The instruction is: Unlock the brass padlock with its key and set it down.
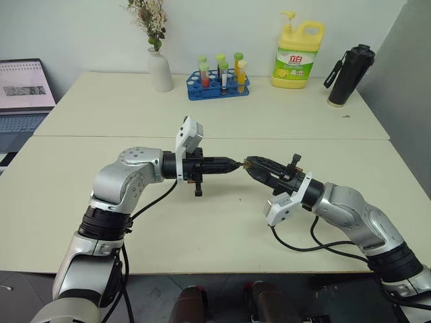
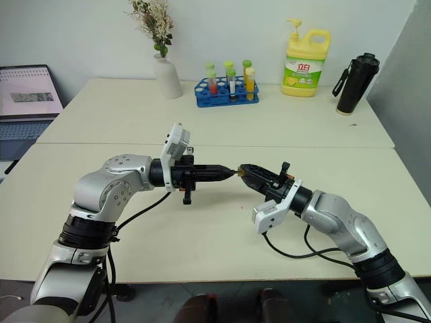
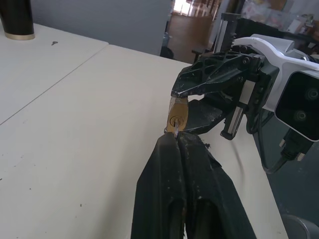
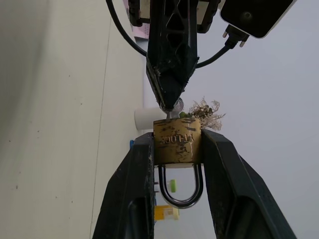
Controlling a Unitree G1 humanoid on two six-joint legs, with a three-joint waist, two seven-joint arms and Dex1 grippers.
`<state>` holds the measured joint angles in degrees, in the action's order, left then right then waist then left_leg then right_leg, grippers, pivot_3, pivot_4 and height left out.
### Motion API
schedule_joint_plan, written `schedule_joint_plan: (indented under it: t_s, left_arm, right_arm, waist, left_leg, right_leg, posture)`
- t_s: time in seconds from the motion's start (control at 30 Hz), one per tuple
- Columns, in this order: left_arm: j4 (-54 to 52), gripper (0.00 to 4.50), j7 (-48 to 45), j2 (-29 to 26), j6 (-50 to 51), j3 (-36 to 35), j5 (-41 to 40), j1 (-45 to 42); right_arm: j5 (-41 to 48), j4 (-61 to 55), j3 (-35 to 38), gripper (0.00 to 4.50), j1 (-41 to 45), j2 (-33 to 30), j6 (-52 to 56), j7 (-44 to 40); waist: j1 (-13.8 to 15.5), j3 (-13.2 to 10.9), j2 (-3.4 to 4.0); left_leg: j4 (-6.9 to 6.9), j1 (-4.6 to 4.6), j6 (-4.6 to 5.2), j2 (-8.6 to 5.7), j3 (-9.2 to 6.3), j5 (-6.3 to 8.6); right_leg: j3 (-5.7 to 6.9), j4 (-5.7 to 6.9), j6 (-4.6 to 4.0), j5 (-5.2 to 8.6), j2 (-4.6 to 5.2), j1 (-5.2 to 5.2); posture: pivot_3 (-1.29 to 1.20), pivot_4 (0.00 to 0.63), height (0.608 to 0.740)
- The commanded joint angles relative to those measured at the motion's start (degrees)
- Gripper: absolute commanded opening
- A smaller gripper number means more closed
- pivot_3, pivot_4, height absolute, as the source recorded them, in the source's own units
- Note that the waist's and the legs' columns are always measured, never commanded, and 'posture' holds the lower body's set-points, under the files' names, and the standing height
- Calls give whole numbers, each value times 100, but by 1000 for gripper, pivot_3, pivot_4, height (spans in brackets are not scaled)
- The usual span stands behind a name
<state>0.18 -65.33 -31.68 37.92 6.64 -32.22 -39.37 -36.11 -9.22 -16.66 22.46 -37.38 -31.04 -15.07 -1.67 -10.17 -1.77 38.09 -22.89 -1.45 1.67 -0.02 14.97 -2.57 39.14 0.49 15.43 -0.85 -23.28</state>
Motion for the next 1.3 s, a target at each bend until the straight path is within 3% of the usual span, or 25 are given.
schedule_joint_plan:
  t_s: [0.03, 0.53, 0.63, 0.87, 1.13, 1.3]
  left_arm:
    - [-45, 0, 7, 65, -159, -51, 55, -119]
    - [69, 0, -79, 238, -433, -25, 228, -142]
    - [118, 586, 38, 293, -244, -131, 110, -183]
    - [173, 2651, -142, 207, -310, -69, 198, -243]
    - [370, 2657, -437, 127, -170, -47, 213, -374]
    - [405, 1500, -499, 174, -187, -15, 255, -382]
  right_arm:
    - [39, -234, 146, 942, 0, 44, -71, -11]
    - [135, -225, 173, 942, -33, 85, -133, -154]
    - [159, -220, 190, 942, -49, 98, -123, -190]
    - [172, -173, 245, 942, -53, 134, -165, -246]
    - [190, -127, 256, 942, -30, 139, -202, -285]
    - [198, -121, 263, 942, -23, 155, -207, -301]
  waist:
    - [0, 0, 0]
    - [-1, 0, 0]
    - [0, 0, 0]
    - [0, 0, 0]
    - [0, 0, 0]
    - [0, 0, 0]
  left_leg:
    - [0, 0, 0, 0, 0, 0]
    - [0, 0, 0, 0, 0, 0]
    - [0, 0, 0, 0, 0, 0]
    - [1, 0, 0, -1, -1, 0]
    - [1, 1, 0, -1, 0, 0]
    - [1, 1, 0, -1, 0, 0]
  right_leg:
    - [0, 0, 0, 0, 0, 0]
    - [0, 2, 0, 0, 0, 0]
    - [0, 3, 0, 0, 0, 0]
    - [1, 4, 0, 0, 0, 0]
    - [1, 5, 0, 0, 0, 0]
    - [1, 5, 0, 0, 0, 0]
  posture:
    - [0, 150, 740]
    - [0, 150, 740]
    - [0, 150, 740]
    - [0, 150, 740]
    - [0, 150, 740]
    - [0, 150, 740]
